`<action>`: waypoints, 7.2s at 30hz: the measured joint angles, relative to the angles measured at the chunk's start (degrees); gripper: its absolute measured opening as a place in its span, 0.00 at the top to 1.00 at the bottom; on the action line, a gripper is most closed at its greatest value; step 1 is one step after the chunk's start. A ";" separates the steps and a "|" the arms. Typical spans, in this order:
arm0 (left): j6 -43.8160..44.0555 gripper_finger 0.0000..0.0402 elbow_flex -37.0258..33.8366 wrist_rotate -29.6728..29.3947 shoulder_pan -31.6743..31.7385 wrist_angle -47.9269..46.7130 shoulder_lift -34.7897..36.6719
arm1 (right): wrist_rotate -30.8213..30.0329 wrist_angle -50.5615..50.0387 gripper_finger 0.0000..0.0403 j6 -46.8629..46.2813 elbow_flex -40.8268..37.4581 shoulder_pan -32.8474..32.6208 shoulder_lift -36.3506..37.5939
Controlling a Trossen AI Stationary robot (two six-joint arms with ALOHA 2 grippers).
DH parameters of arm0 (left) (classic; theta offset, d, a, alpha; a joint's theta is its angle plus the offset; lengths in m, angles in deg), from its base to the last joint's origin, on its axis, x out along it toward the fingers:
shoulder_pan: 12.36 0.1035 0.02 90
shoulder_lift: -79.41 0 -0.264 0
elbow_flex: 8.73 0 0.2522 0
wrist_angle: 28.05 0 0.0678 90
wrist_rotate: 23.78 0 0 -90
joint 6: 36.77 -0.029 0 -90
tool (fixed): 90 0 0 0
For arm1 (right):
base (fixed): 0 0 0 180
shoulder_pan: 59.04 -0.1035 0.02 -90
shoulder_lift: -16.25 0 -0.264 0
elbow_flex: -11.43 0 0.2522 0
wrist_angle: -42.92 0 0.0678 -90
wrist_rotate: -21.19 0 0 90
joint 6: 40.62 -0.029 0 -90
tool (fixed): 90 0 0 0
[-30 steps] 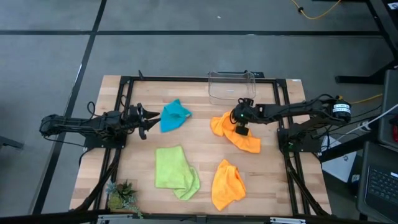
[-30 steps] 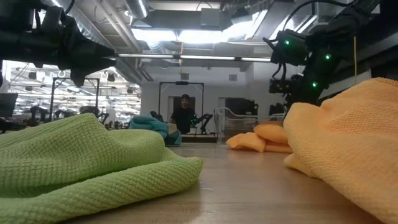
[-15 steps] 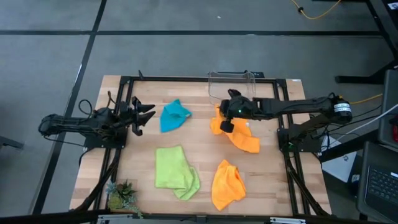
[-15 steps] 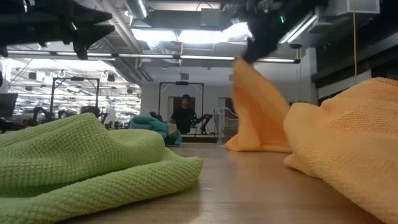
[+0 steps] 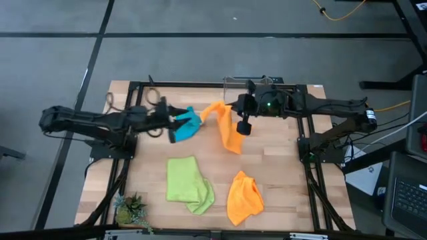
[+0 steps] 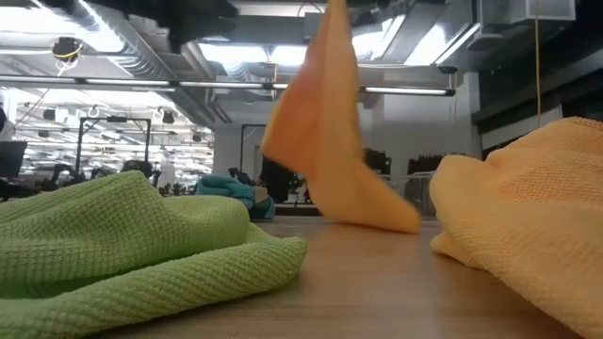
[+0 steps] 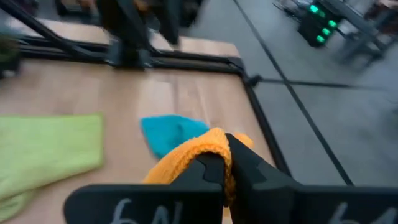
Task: Fold microfiber towels
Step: Fold the top orange microfiber towel
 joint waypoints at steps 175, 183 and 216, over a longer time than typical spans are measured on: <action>4.60 1.00 40.96 -0.31 -19.09 -35.88 -42.30 | 0.11 -31.92 1.00 -11.78 -7.27 -28.78 2.84; -3.46 1.00 40.98 -0.16 -12.88 -35.66 -42.92 | -11.76 -30.18 1.00 -14.95 -16.26 -28.21 2.84; -16.70 0.72 40.90 17.04 7.69 -26.79 -55.10 | -12.61 -27.95 0.58 -25.57 -35.68 -15.33 2.80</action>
